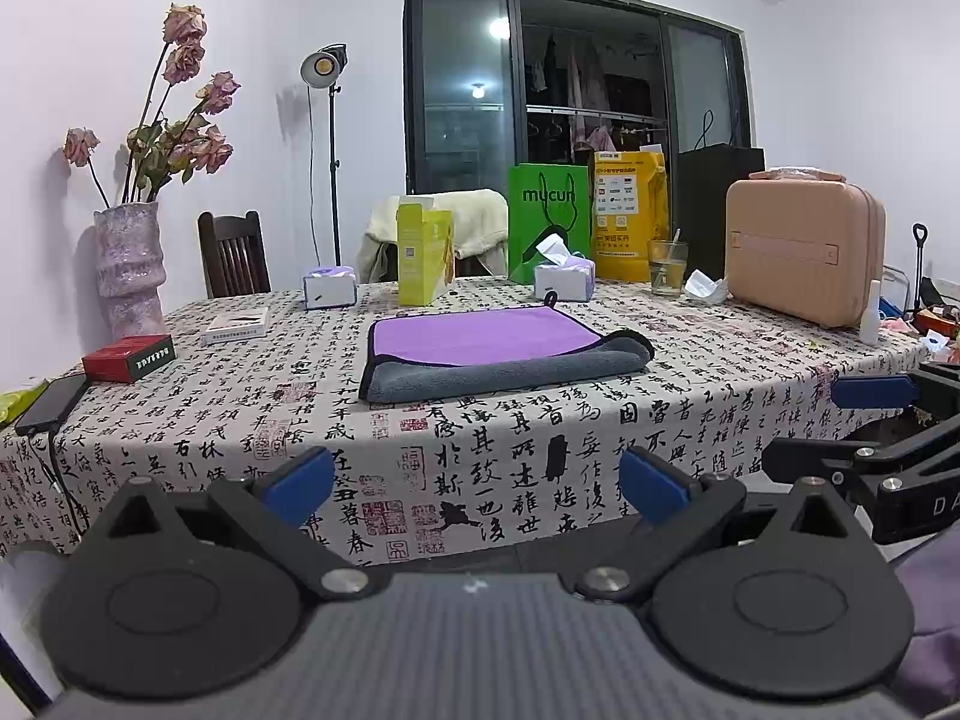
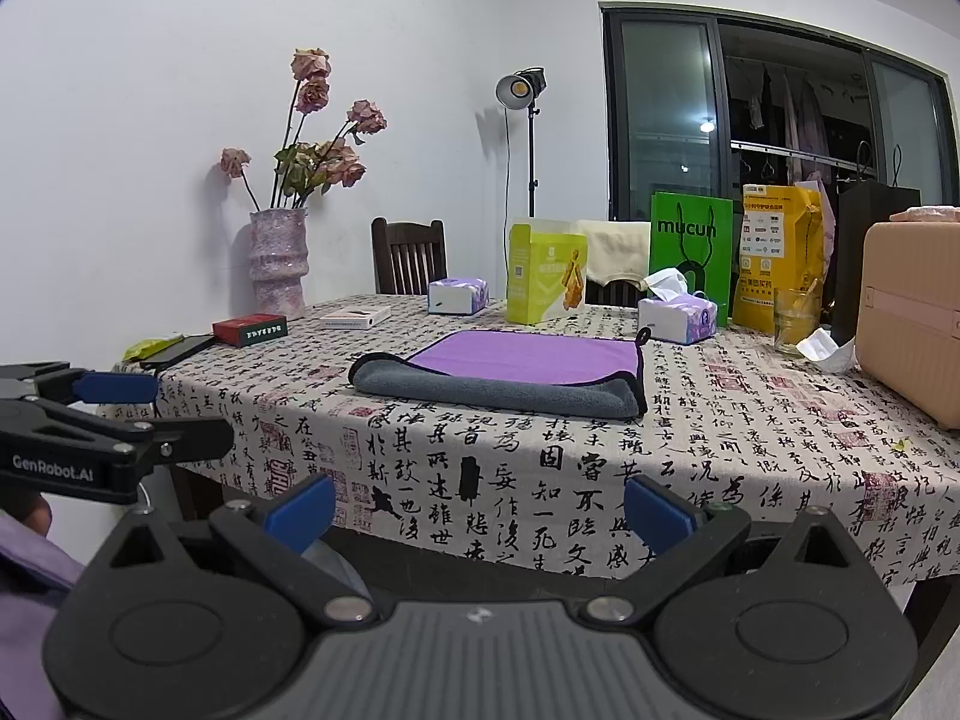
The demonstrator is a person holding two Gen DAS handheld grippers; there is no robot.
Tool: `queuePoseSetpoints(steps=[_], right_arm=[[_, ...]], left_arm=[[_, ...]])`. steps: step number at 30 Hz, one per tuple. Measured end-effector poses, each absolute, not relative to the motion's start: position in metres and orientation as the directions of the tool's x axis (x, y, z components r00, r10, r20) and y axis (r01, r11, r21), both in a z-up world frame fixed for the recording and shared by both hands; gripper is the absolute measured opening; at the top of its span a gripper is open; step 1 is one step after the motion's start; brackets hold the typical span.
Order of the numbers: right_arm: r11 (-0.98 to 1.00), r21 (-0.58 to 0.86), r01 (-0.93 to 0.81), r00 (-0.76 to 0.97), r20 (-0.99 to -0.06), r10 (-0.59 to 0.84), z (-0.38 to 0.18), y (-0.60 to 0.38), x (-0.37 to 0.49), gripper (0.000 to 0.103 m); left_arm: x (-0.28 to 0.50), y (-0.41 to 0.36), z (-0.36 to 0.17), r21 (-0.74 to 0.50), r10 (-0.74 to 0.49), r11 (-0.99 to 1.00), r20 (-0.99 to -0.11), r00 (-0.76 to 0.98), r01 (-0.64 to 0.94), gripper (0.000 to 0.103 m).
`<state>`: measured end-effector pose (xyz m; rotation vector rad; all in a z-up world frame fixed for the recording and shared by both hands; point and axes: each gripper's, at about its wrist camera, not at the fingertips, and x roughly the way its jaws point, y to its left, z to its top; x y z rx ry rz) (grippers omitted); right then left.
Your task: Fold towel
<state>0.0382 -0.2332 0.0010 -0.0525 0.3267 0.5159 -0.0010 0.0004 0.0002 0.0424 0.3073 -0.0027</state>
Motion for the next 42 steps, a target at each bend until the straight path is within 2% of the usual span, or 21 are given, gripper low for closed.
queuePoseSetpoints(steps=[42], right_arm=[[0.869, 0.038, -0.493, 0.816, -0.327, 0.477, -0.0011, -0.2348, 0.0406, 0.103]], left_arm=[[-0.0028, 0.0025, -0.0005, 0.044, 0.006, 0.999, -0.303, 0.953, 0.008, 0.103]])
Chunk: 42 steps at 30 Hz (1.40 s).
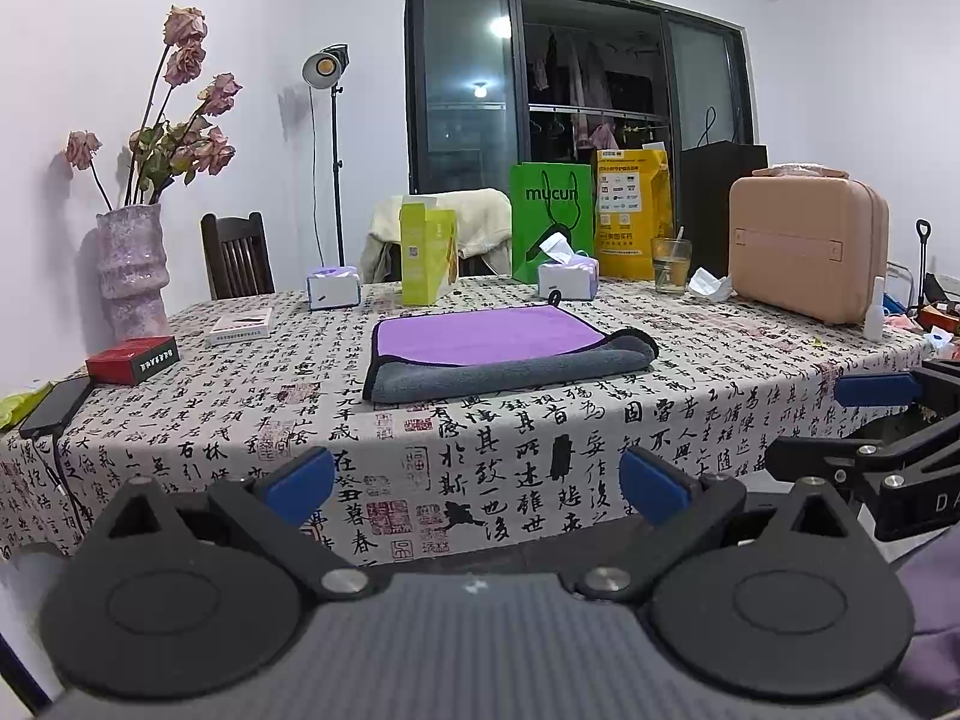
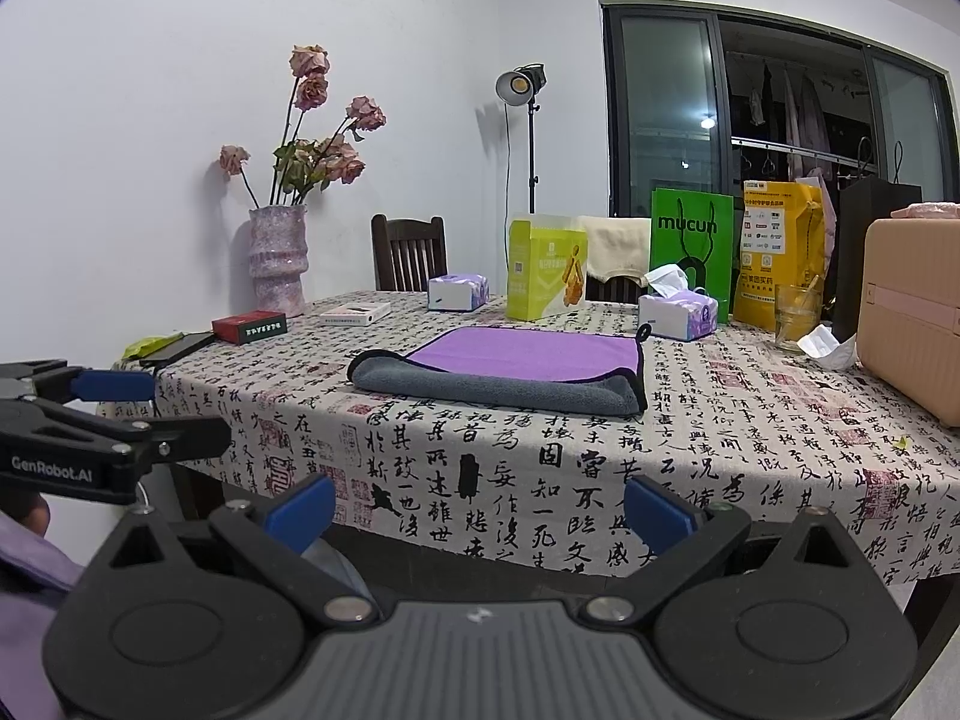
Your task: Fold towel
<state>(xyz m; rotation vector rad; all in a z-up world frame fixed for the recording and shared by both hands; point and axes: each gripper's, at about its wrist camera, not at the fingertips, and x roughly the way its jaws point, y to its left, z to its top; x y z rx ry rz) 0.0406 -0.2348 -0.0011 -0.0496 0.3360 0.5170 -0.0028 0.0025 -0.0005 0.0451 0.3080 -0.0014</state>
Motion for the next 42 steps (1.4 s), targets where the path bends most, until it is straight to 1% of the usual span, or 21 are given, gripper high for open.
queuePoseSetpoints(steps=[11, 18, 26, 29, 33, 42], right_arm=[[0.868, 0.031, -0.495, 0.815, -0.329, 0.476, -0.001, -0.234, 0.042, 0.103], [0.874, 0.017, -0.485, 0.825, -0.321, 0.464, 0.001, -0.235, 0.044, 0.103], [0.877, -0.006, -0.48, 0.835, -0.31, 0.455, 0.002, -0.231, 0.048, 0.103], [0.88, -0.015, -0.474, 0.841, -0.305, 0.448, 0.003, -0.23, 0.054, 0.103], [0.888, -0.006, -0.459, 0.84, -0.327, 0.432, -0.003, -0.228, 0.072, 0.103], [0.899, 0.005, -0.439, 0.832, -0.375, 0.408, -0.012, -0.224, 0.122, 0.103]], left_arm=[[0.0, 0.01, 0.0, 0.036, 0.005, 0.999, -0.319, 0.948, 0.006, 0.103], [0.003, 0.011, 0.002, 0.043, 0.017, 0.999, -0.315, 0.949, -0.003, 0.103], [0.015, 0.018, 0.005, 0.045, 0.05, 0.998, -0.297, 0.953, -0.038, 0.103], [0.025, 0.023, 0.004, 0.054, 0.066, 0.997, -0.303, 0.951, -0.052, 0.103], [0.045, 0.029, 0.001, 0.065, 0.087, 0.995, -0.304, 0.949, -0.071, 0.103], [0.089, 0.04, -0.003, 0.039, 0.085, 0.996, -0.321, 0.943, -0.076, 0.103]])
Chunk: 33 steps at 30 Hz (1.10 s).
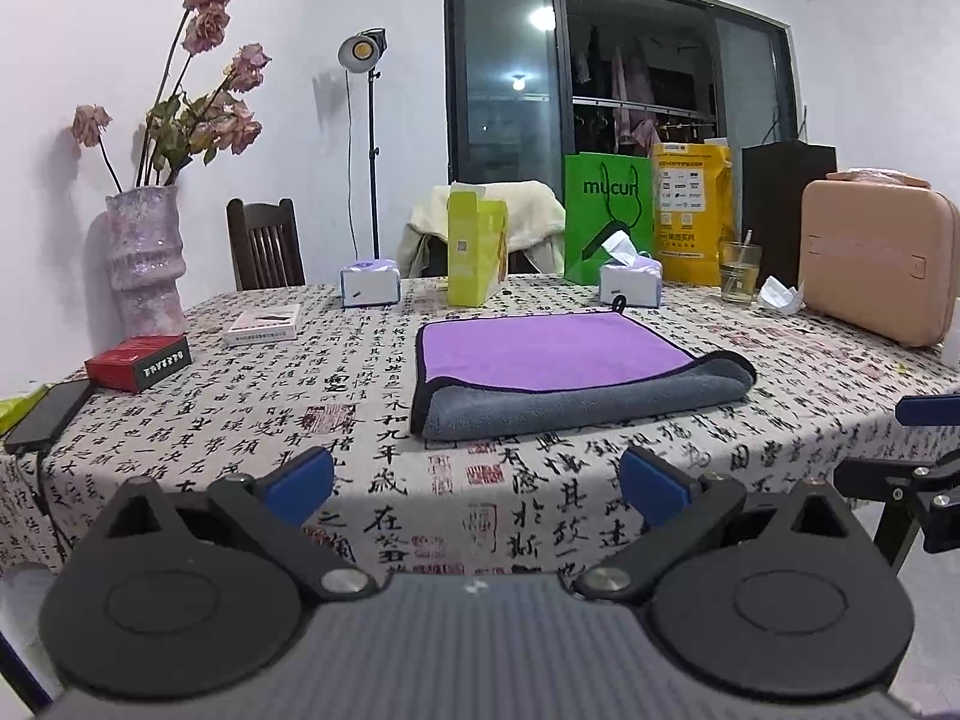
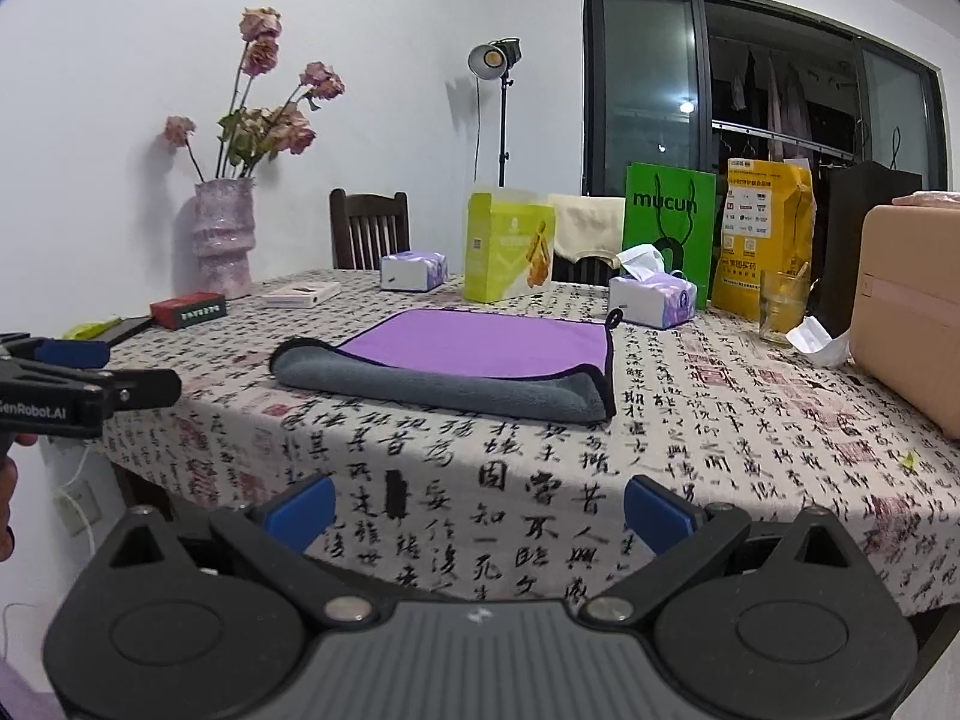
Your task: Fold towel
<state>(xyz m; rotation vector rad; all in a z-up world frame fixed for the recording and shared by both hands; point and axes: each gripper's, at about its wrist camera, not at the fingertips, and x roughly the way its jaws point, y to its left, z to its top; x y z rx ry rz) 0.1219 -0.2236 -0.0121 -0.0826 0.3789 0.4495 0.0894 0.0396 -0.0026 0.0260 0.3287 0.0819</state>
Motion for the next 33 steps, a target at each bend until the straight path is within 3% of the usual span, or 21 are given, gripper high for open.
queuePoseSetpoints(steps=[22, 28, 33], right_arm=[[0.929, 0.029, -0.368, 0.866, -0.352, 0.354, -0.018, -0.222, 0.245, 0.102], [0.926, 0.038, -0.375, 0.859, -0.36, 0.363, -0.022, -0.218, 0.275, 0.095], [0.917, 0.041, -0.397, 0.843, -0.378, 0.382, -0.025, -0.213, 0.297, 0.086]], left_arm=[[0.202, 0.064, -0.012, 0.023, 0.054, 0.999, -0.4, 0.915, -0.049, 0.102], [0.232, 0.067, -0.016, 0.022, 0.055, 0.999, -0.42, 0.906, -0.05, 0.089], [0.255, 0.071, -0.023, -0.001, 0.041, 0.999, -0.467, 0.883, -0.047, 0.062]])
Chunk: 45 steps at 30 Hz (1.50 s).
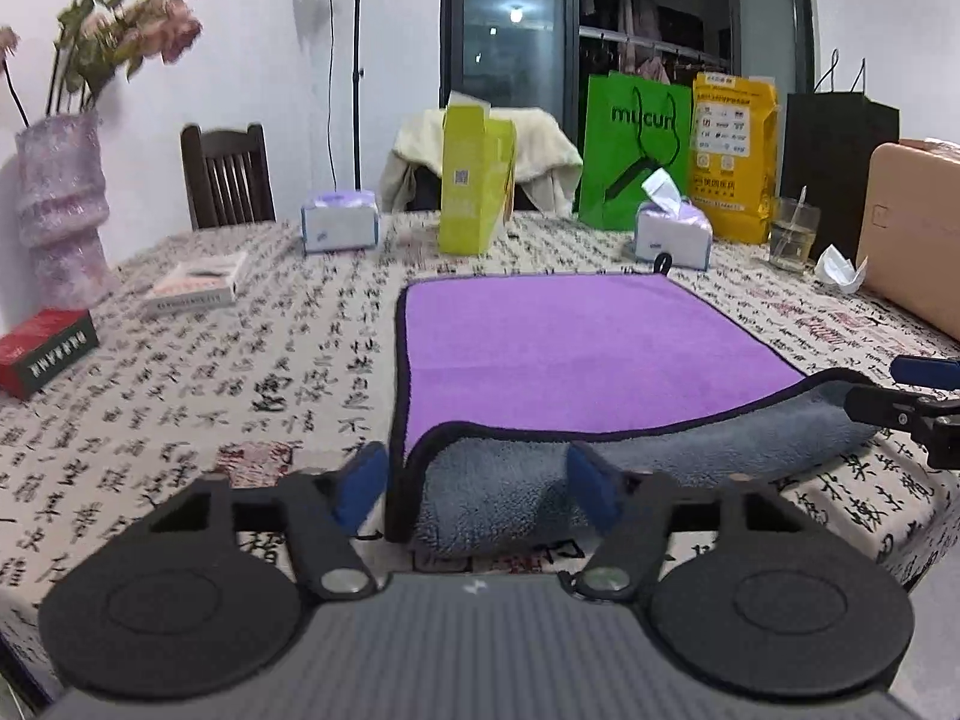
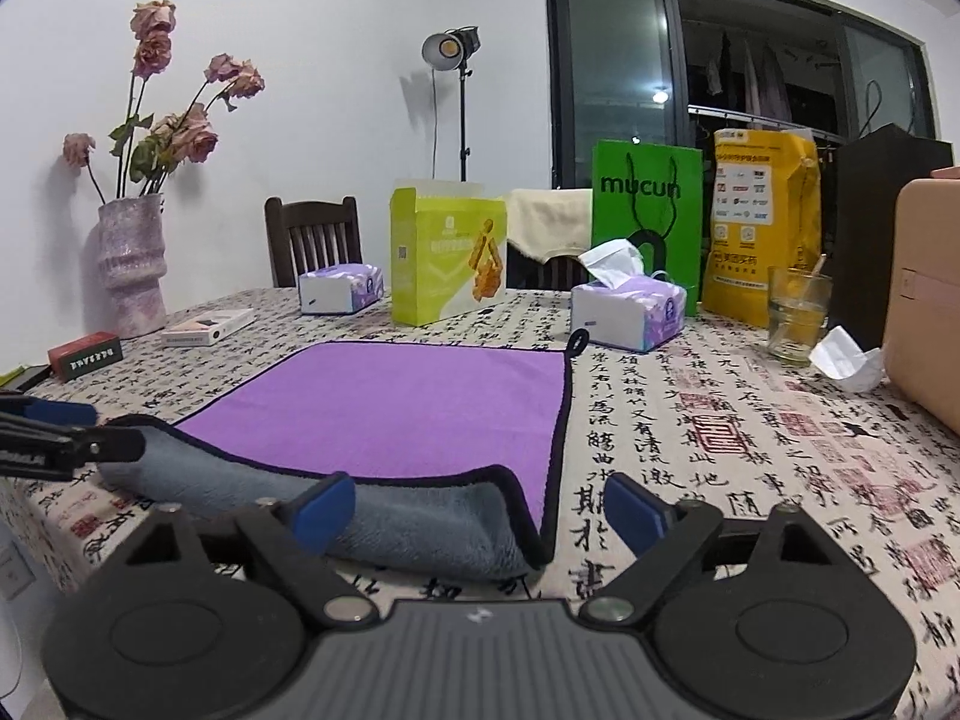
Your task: Fold towel
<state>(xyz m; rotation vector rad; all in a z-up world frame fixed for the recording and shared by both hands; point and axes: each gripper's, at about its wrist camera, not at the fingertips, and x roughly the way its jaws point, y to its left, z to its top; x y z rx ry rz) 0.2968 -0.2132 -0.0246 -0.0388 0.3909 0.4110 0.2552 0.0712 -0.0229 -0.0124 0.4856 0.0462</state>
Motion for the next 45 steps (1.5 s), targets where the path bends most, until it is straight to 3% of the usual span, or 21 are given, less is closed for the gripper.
queuePoseSetpoints(steps=[3, 5, 9, 11, 16, 17, 18, 20, 22, 45], right_arm=[[0.91, 0.052, -0.411, 0.828, -0.396, 0.397, -0.028, -0.211, 0.308, 0.079], [0.905, 0.063, -0.42, 0.816, -0.41, 0.407, -0.03, -0.21, 0.314, 0.066], [0.893, 0.084, -0.441, 0.782, -0.453, 0.429, -0.037, -0.206, 0.323, 0.043], [0.896, 0.075, -0.439, 0.781, -0.46, 0.421, -0.039, -0.204, 0.324, 0.036], [0.896, 0.102, -0.433, 0.771, -0.472, 0.427, -0.044, -0.206, 0.328, 0.032], [0.896, 0.106, -0.431, 0.771, -0.472, 0.427, -0.044, -0.207, 0.328, 0.03], [0.896, 0.108, -0.43, 0.771, -0.472, 0.427, -0.044, -0.207, 0.328, 0.028], [0.893, 0.107, -0.436, 0.768, -0.473, 0.432, -0.044, -0.208, 0.329, 0.016], [0.896, 0.097, -0.432, 0.772, -0.473, 0.424, -0.043, -0.207, 0.329, 0.009], [0.899, -0.018, -0.438, 0.817, -0.425, 0.39, -0.016, -0.191, 0.367, 0.005]], left_arm=[[0.261, 0.073, -0.027, -0.012, 0.033, 0.999, -0.484, 0.874, -0.045, 0.054], [0.262, 0.074, -0.03, -0.011, 0.035, 0.999, -0.488, 0.872, -0.046, 0.048], [0.262, 0.076, -0.032, 0.004, 0.059, 0.998, -0.495, 0.867, -0.065, 0.025], [0.262, 0.078, -0.032, 0.008, 0.056, 0.998, -0.501, 0.864, -0.06, 0.024], [0.262, 0.077, -0.034, 0.028, 0.056, 0.998, -0.507, 0.86, -0.049, 0.027], [0.262, 0.076, -0.034, 0.033, 0.057, 0.998, -0.506, 0.861, -0.047, 0.025], [0.262, 0.076, -0.034, 0.035, 0.055, 0.998, -0.501, 0.864, -0.043, 0.017], [0.261, 0.071, -0.033, 0.062, 0.064, 0.997, -0.493, 0.868, -0.039, 0.007], [0.26, 0.068, -0.032, 0.085, 0.08, 0.995, -0.485, 0.871, -0.045, 0.006], [0.304, 0.076, -0.006, 0.084, 0.124, 0.992, -0.442, 0.888, -0.097, 0.006]])
